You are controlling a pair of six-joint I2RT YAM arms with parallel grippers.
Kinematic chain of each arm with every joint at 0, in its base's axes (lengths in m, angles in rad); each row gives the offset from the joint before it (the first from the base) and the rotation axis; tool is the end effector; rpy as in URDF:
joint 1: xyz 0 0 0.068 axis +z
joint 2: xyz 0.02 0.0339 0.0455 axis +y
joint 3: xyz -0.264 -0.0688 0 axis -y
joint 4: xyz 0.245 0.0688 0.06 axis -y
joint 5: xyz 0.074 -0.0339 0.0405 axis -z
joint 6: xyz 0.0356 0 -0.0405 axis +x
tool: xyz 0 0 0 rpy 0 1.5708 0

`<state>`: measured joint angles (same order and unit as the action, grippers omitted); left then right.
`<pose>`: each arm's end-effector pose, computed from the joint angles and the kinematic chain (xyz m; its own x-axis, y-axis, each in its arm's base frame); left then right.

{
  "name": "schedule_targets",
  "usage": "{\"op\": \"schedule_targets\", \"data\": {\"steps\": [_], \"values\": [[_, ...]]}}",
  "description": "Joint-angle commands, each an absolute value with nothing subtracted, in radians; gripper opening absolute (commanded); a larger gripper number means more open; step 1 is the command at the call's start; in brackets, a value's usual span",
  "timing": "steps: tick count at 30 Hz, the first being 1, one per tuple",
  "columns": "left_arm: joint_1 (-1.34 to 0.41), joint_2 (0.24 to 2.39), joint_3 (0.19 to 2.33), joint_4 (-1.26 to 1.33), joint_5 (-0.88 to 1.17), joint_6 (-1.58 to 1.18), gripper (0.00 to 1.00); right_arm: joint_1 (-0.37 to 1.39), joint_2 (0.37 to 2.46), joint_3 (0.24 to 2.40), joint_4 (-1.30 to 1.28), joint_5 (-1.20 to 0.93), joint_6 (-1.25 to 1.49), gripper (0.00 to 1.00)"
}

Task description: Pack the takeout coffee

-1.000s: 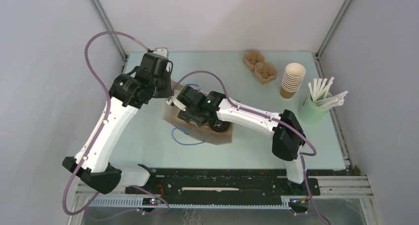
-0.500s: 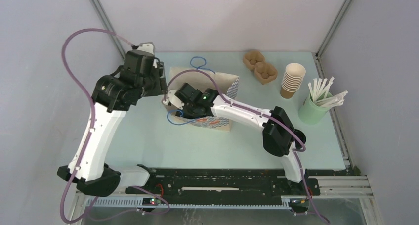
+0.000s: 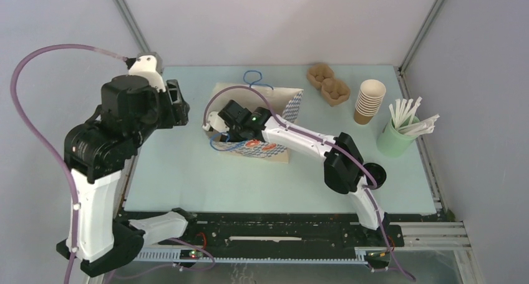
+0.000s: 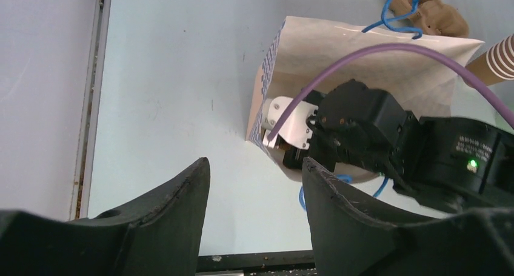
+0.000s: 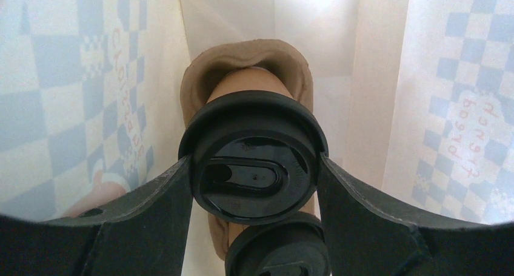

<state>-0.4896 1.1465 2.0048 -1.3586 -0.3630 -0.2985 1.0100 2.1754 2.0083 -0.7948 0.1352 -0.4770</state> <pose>0.1120 -0.0454 0.5273 -0.4530 -0.0701 -0.8887 0.0329 0.9949 -0.0952 0.2616 0.4074 0.2595 -0.0212 -0.8890 -0.4574 -0.9093 0.2073 -0.3608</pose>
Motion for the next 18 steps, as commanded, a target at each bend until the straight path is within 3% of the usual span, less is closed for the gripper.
{"op": "schedule_targets", "data": {"steps": [1,18], "values": [[-0.488,1.099,1.998,-1.378,-0.378,-0.259,0.62,0.977,2.293,2.044,-0.868,-0.058,-0.502,0.22],[-0.488,1.119,2.007,-1.412,-0.379,-0.276,0.60,0.960,2.452,1.994,-0.879,-0.187,-0.423,0.23]]}}
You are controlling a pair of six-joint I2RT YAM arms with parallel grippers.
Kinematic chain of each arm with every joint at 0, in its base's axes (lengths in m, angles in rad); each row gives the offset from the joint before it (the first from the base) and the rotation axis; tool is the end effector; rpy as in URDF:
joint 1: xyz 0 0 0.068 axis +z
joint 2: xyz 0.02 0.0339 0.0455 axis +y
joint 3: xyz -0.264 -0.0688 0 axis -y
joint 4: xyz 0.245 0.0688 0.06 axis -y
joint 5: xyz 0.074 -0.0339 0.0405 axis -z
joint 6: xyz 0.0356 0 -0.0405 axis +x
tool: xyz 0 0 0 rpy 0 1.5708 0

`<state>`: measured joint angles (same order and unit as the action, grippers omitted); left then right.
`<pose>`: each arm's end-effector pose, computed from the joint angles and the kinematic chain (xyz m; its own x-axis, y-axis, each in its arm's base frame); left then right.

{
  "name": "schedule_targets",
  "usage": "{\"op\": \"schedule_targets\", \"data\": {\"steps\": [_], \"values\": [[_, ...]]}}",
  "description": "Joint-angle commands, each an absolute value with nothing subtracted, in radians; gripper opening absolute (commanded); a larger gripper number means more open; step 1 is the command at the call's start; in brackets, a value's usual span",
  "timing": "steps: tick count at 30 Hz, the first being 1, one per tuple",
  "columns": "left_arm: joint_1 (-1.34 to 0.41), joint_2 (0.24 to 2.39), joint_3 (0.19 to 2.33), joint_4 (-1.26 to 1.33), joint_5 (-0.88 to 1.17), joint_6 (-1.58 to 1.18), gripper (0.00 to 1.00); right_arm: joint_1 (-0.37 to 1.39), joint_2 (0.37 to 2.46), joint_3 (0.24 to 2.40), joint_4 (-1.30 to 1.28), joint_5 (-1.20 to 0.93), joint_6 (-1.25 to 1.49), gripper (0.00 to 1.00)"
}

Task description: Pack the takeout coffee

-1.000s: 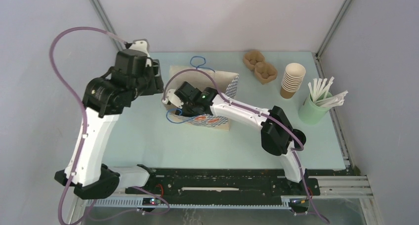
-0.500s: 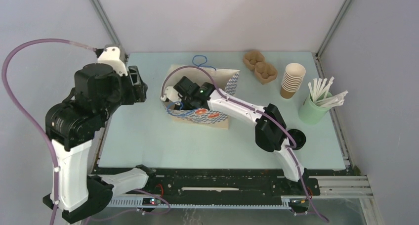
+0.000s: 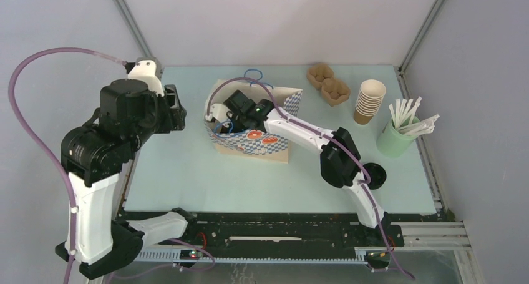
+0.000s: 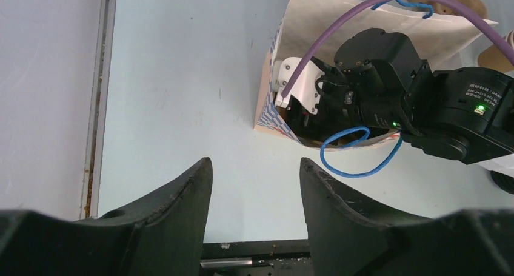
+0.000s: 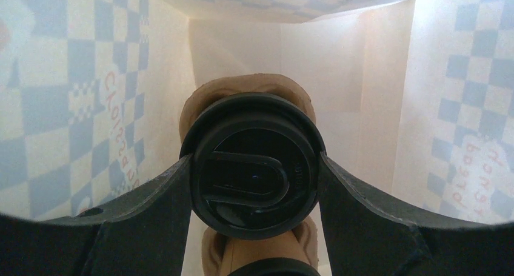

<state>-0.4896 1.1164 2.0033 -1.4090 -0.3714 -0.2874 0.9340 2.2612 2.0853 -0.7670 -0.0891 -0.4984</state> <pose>0.0990 -0.0381 0.5251 -0.4676 -0.0501 -0.8825 0.0293 0.9970 -0.0721 0.2972 0.4072 0.2447 -0.0250 -0.8345 -0.5504 -0.9607 0.1723 -0.2176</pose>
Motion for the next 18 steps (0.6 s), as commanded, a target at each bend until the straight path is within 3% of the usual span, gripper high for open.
{"op": "schedule_targets", "data": {"steps": [1,9,18], "values": [[-0.488,1.120,2.004,-1.412,-0.378,-0.276,0.59,0.956,2.461,1.997,-0.888,-0.193,-0.414,0.23],[-0.488,1.125,2.000,-1.411,-0.370,-0.281,0.58,0.957,2.481,2.031,-0.952,-0.193,-0.377,0.24],[-0.488,1.145,2.016,-1.356,-0.350,-0.295,0.57,0.927,2.298,2.092,-0.953,-0.166,-0.310,0.63]]}}
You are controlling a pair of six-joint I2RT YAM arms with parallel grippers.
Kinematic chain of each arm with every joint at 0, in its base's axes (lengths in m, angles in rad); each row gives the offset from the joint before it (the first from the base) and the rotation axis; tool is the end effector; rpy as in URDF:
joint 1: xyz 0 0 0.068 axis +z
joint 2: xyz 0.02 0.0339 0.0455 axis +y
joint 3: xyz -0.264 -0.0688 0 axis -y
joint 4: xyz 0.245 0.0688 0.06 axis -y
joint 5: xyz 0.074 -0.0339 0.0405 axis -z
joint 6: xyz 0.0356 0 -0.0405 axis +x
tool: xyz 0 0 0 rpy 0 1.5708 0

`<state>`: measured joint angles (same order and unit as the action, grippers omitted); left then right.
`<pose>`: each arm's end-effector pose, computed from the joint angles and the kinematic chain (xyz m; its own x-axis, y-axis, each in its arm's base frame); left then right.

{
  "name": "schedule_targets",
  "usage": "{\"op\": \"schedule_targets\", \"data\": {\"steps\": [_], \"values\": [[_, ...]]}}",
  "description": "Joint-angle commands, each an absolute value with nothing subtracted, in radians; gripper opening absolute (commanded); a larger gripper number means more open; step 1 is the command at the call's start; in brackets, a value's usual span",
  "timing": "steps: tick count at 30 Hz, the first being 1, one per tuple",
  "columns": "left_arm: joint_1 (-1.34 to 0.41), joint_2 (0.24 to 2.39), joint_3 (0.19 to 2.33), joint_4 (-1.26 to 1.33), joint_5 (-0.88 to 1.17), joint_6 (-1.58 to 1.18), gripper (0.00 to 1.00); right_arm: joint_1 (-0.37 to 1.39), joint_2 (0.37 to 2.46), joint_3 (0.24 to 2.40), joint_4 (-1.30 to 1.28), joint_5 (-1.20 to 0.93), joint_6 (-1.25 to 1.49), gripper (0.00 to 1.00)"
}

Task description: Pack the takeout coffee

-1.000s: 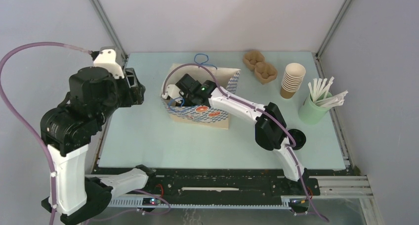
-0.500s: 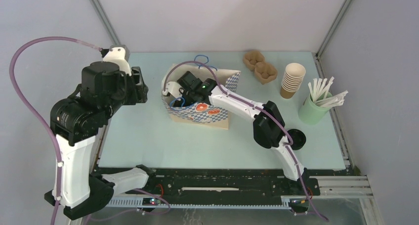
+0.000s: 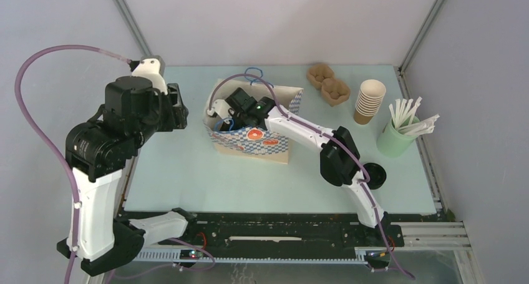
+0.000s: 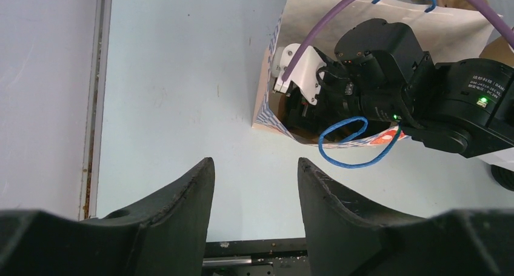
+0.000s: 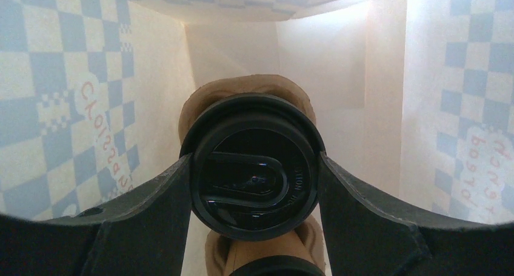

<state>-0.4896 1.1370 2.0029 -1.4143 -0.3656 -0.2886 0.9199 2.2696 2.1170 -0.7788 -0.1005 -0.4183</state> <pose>0.1062 -0.0422 0.5226 -0.4894 -0.0404 -0.8711 0.0320 0.9974 -0.0642 0.3040 0.4050 0.2499 -0.1080 -0.8089 -0.5780 -0.9539 0.2480 -0.1688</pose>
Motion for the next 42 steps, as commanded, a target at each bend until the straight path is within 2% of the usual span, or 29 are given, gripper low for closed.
{"op": "schedule_targets", "data": {"steps": [1,6,15,27,35,38,42], "values": [[-0.488,1.148,2.018,-1.350,-0.350,-0.293,0.57,0.927,2.295,2.119,-0.966,-0.158,-0.308,0.66],[-0.488,1.151,2.017,-1.331,-0.335,-0.293,0.57,0.925,2.254,2.202,-0.997,-0.120,-0.267,0.82],[-0.488,1.133,1.956,-1.277,-0.315,-0.307,0.57,0.901,2.142,2.247,-1.061,-0.098,-0.219,0.93],[-0.487,1.114,1.887,-1.216,-0.315,-0.356,0.58,0.884,1.974,2.361,-1.155,-0.080,-0.138,0.96],[-0.487,1.086,1.820,-1.155,-0.332,-0.361,0.61,0.828,1.717,2.365,-1.193,-0.078,-0.018,0.96],[-0.488,1.072,1.796,-1.132,-0.332,-0.355,0.62,0.747,1.587,2.294,-1.174,-0.007,0.085,0.96],[-0.488,1.064,1.792,-1.130,-0.300,-0.324,0.65,0.539,1.358,2.011,-1.121,0.121,0.166,0.94]]}}
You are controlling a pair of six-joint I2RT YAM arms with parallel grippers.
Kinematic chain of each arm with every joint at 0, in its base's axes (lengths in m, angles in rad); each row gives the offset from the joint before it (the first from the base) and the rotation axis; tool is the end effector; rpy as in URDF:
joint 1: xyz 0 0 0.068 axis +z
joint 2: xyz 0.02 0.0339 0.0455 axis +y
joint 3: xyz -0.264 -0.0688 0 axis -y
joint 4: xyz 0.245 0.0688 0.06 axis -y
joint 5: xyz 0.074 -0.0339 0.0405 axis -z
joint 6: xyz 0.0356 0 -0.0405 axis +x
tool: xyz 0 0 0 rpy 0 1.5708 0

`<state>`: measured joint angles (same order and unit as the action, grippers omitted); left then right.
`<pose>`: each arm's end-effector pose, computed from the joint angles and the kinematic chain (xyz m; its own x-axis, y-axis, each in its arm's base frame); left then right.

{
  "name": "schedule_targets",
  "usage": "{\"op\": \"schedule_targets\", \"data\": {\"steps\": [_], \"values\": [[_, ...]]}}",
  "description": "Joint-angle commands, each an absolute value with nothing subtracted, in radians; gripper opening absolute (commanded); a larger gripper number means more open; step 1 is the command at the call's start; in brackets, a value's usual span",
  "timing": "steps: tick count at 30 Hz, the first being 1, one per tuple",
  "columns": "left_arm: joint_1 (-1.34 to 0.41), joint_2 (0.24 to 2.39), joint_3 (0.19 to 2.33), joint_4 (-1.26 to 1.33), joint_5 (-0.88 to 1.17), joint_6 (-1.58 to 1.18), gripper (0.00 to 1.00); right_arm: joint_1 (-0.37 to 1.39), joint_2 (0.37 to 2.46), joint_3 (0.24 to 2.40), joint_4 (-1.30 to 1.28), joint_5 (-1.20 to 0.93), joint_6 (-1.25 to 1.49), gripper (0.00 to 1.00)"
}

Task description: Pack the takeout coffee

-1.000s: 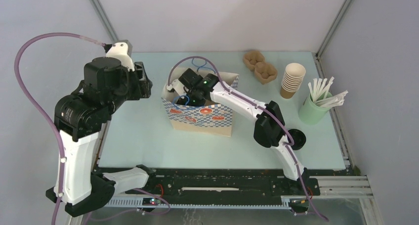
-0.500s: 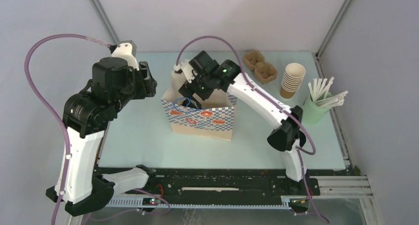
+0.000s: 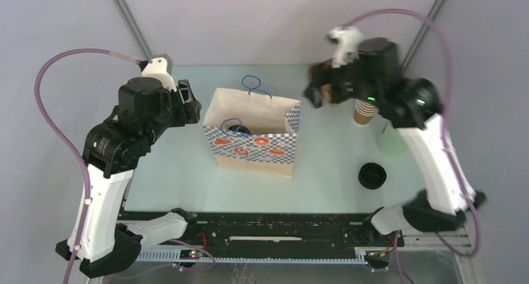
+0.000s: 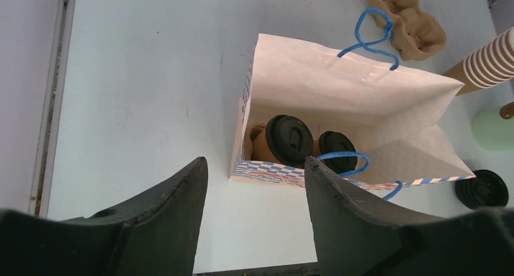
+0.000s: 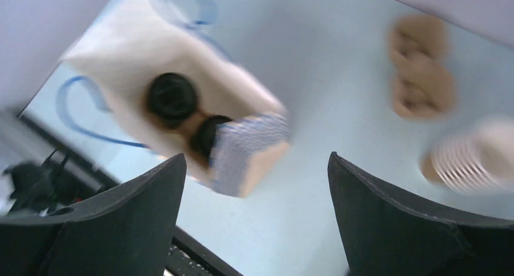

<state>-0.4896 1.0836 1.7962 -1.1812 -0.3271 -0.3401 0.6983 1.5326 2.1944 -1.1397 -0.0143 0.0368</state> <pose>0.1278 -0.0551 0.5037 -0.4399 -0.1235 -0.8895 0.0484 0.9858 -0.1608 0.2016 0.1699 0.5248 -0.3760 -0.2676 -0.8871 -0.6392 0.7681 0.0392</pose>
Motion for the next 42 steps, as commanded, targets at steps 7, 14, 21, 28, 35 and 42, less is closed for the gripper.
{"op": "schedule_targets", "data": {"steps": [7,14,21,28,35,42], "values": [[-0.488,1.020,1.759,-1.099,-0.174,-0.250,0.70,-0.067,1.189,1.658,-1.077,-0.075,0.211,0.76],[-0.488,0.954,1.677,-1.098,-0.198,-0.221,0.75,-0.150,1.377,1.676,-1.095,0.111,0.115,0.71],[-0.487,0.959,1.695,-1.112,-0.235,-0.204,0.76,-0.078,1.571,1.672,-1.037,0.365,0.116,0.62],[-0.486,0.965,1.715,-1.138,-0.263,-0.204,0.75,-0.010,1.674,1.670,-0.918,0.541,0.022,0.46],[-0.486,0.971,1.726,-1.152,-0.263,-0.212,0.74,0.049,1.733,1.695,-0.936,0.681,0.015,0.22],[-0.486,0.971,1.736,-1.153,-0.250,-0.213,0.73,0.089,1.668,1.692,-0.926,0.731,-0.028,0.01]]}}
